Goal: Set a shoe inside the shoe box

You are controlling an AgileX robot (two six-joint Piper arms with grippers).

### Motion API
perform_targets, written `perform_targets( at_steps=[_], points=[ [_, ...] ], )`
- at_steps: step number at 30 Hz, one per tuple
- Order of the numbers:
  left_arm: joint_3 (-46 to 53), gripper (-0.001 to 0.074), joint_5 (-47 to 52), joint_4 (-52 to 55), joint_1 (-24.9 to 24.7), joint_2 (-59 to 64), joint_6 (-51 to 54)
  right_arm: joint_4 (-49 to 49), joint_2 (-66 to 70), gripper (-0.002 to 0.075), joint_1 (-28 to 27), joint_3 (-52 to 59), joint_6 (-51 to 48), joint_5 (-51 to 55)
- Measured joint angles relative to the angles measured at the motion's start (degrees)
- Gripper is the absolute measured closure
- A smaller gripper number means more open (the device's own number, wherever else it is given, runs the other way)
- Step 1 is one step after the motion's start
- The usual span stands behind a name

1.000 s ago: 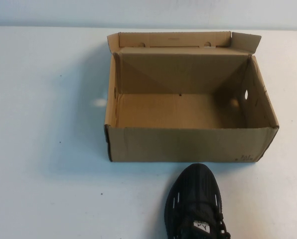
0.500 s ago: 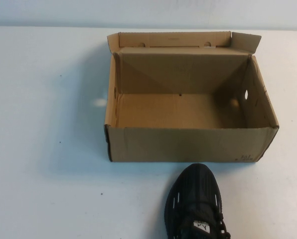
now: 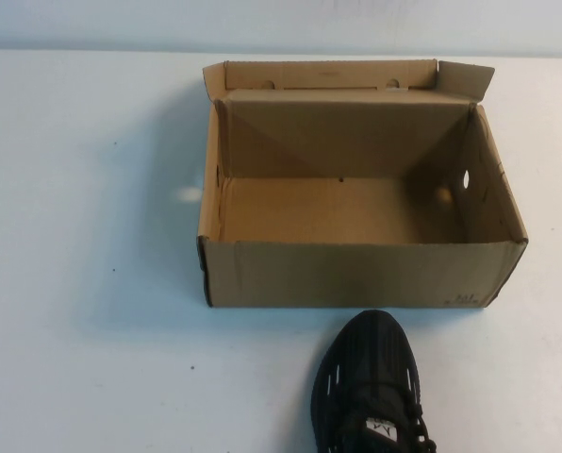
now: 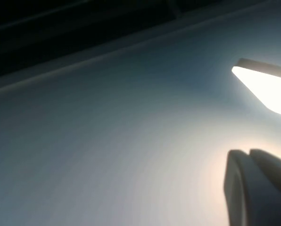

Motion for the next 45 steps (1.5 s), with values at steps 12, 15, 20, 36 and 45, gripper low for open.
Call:
perform_targets(
  at_steps=[12, 15, 20, 36, 45],
  points=[
    [-14.7, 0.0739, 29.3, -0.2, 0.0, 13.8, -6.4, -0.9, 16.7, 0.0742, 0.0, -22.1, -5.6, 39.1],
    [-14.7, 0.0739, 35.2, 1.4, 0.0, 15.9, -6.4, -4.5, 18.9, 0.0742, 0.0, -21.7, -5.7, 43.9],
    [-14.5, 0.0739, 41.8, 2.1, 0.0, 16.7, -6.4, -3.1, 19.5, 0.0742, 0.0, -19.0, -5.7, 51.0],
    [-14.0, 0.0739, 59.4, -1.7, 0.0, 20.9, 1.7, 2.2, 43.1, 0.0742, 0.0, -24.4, -14.4, 94.4],
    [-21.1, 0.0739, 75.6, -12.3, 0.0, 33.1, 13.2, 3.3, 52.9, 0.0742, 12.7, -28.4, -21.9, 95.8]
  ],
)
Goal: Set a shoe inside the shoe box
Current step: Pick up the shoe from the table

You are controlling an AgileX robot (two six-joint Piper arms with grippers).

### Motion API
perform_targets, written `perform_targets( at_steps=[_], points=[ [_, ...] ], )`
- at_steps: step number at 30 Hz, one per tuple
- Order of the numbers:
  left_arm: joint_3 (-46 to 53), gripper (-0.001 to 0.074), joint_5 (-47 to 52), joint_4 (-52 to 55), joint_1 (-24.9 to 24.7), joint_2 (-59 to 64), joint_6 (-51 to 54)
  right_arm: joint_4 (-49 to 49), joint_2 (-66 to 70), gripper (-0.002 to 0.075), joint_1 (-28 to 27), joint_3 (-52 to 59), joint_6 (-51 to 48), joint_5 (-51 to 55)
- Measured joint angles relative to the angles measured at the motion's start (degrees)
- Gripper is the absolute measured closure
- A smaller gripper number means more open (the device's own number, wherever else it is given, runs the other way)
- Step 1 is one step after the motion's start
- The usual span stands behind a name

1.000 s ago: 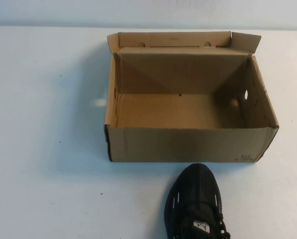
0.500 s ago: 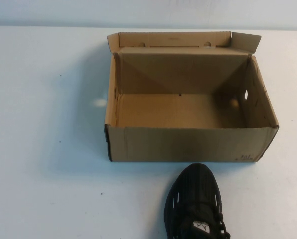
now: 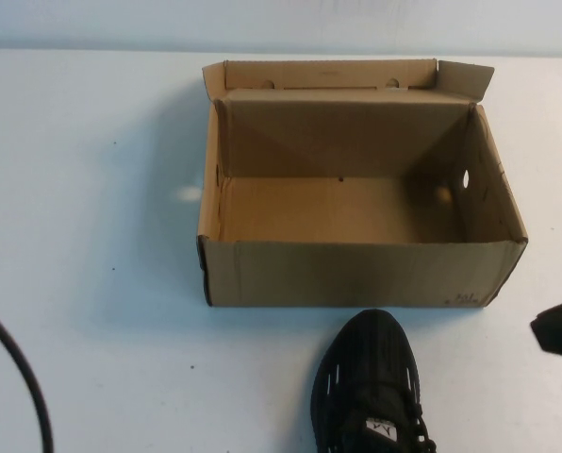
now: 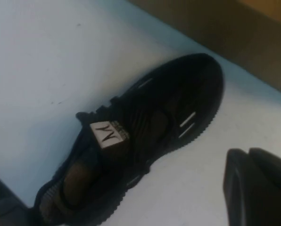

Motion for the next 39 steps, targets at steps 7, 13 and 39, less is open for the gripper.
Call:
perform_targets(
  at_steps=[7, 13, 39],
  points=[
    [-0.3, 0.0739, 5.1, -4.1, 0.0, 8.1, 1.7, -4.0, 4.7, 0.0741, 16.4, 0.0, -0.2, -3.3],
    [-0.3, 0.0739, 7.2, -6.9, 0.0, 11.7, 2.7, -6.9, 9.0, 0.0626, 26.2, 0.0, -0.2, -8.2],
    [-0.3, 0.0739, 7.4, -7.7, 0.0, 12.0, 3.3, -16.7, 29.8, 0.0629, 31.2, -0.1, -0.5, -14.2]
  ],
)
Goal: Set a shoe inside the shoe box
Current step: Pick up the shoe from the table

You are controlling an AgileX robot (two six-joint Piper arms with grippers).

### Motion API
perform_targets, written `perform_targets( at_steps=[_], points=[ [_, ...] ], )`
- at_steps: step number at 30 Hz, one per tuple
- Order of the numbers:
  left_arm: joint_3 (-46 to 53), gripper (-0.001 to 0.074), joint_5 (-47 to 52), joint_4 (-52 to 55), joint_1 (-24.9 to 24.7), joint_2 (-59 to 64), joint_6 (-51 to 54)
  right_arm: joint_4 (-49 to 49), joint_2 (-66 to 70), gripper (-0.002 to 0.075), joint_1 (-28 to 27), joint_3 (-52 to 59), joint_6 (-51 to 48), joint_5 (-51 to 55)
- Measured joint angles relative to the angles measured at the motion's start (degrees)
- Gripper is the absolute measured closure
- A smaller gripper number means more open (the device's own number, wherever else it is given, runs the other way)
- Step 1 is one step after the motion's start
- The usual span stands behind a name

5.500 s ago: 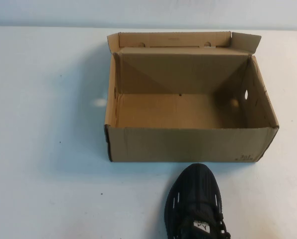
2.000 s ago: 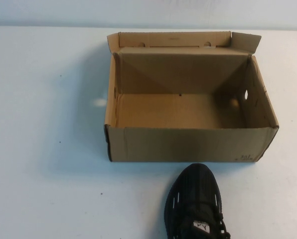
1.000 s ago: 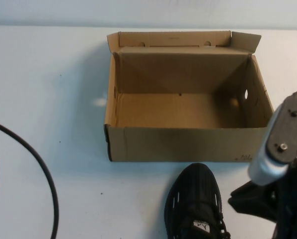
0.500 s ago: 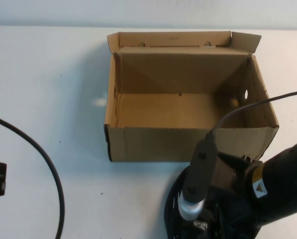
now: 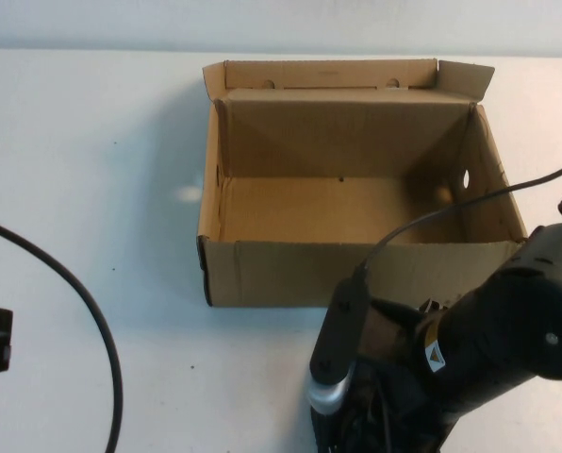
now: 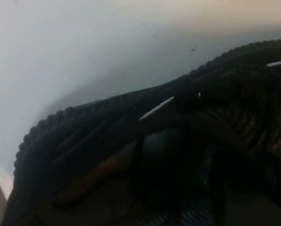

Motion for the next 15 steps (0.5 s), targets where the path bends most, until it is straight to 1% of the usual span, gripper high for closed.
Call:
perform_targets(
  at_steps=[2, 4, 10, 15],
  points=[
    [0.0, 0.0739, 0.0, 0.0, 0.0, 0.0, 0.0, -0.3, 0.0, 0.0693, 0.0, 0.0, 0.0, 0.0],
    [0.0, 0.0739, 0.0, 0.0, 0.0, 0.0, 0.0, -0.4, 0.0, 0.0720, 0.0, -0.1, 0.0, 0.4],
    [0.0, 0.0739, 0.1, -0.6, 0.0, 0.0, 3.1, 0.0, 0.3, 0.0731, 0.0, -5.1, 0.0, 4.5],
    [0.0, 0.0739, 0.5, -4.9, 0.0, 0.0, 10.7, 1.2, 0.3, 0.0731, 0.0, -13.1, 0.0, 11.5]
  ],
)
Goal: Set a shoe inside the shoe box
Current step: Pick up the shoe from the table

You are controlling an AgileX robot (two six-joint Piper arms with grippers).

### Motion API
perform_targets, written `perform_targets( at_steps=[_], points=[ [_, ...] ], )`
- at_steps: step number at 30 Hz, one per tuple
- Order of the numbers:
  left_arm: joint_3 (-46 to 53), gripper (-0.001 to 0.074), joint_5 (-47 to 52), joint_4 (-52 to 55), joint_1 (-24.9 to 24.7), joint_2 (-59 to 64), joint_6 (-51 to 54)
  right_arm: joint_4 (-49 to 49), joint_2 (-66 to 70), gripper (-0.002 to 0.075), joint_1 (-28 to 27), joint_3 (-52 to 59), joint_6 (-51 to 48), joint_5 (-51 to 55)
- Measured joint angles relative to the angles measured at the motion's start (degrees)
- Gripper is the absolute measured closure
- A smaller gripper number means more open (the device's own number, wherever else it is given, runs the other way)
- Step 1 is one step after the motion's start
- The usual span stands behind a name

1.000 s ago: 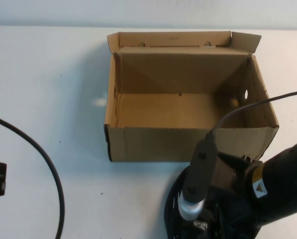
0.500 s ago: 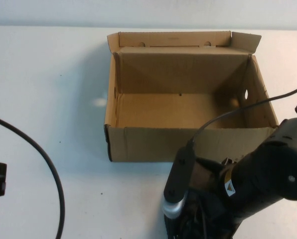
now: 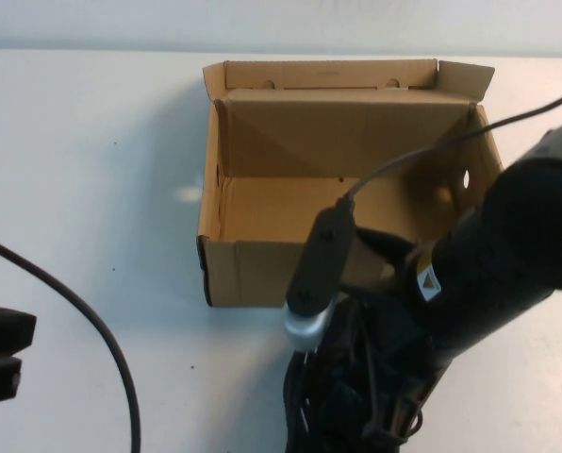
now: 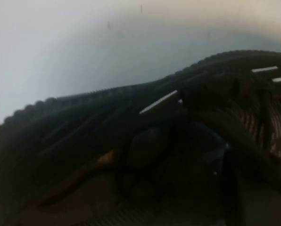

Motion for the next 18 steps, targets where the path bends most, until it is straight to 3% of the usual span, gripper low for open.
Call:
perform_targets(
  at_steps=[7, 10, 13, 18],
  points=[
    [0.0, 0.0731, -0.9, -5.9, 0.0, 0.0, 5.1, 4.7, 0.0, 0.0731, 0.0, -13.1, 0.1, 8.6],
    [-0.3, 0.0678, -1.9, -7.5, 0.0, 0.0, 6.8, 5.8, 0.0, 0.0731, 0.0, -17.5, 1.6, 9.2],
    [-1.5, 0.0557, -3.0, -7.7, 0.0, 0.0, 8.5, 5.6, 0.0, 0.0731, 0.0, -21.5, 3.5, 9.5],
    [-4.1, 0.0292, -6.3, -8.1, 0.0, 0.0, 10.9, 1.5, 0.0, 0.0731, 0.0, -25.4, 9.5, 9.3]
  ],
)
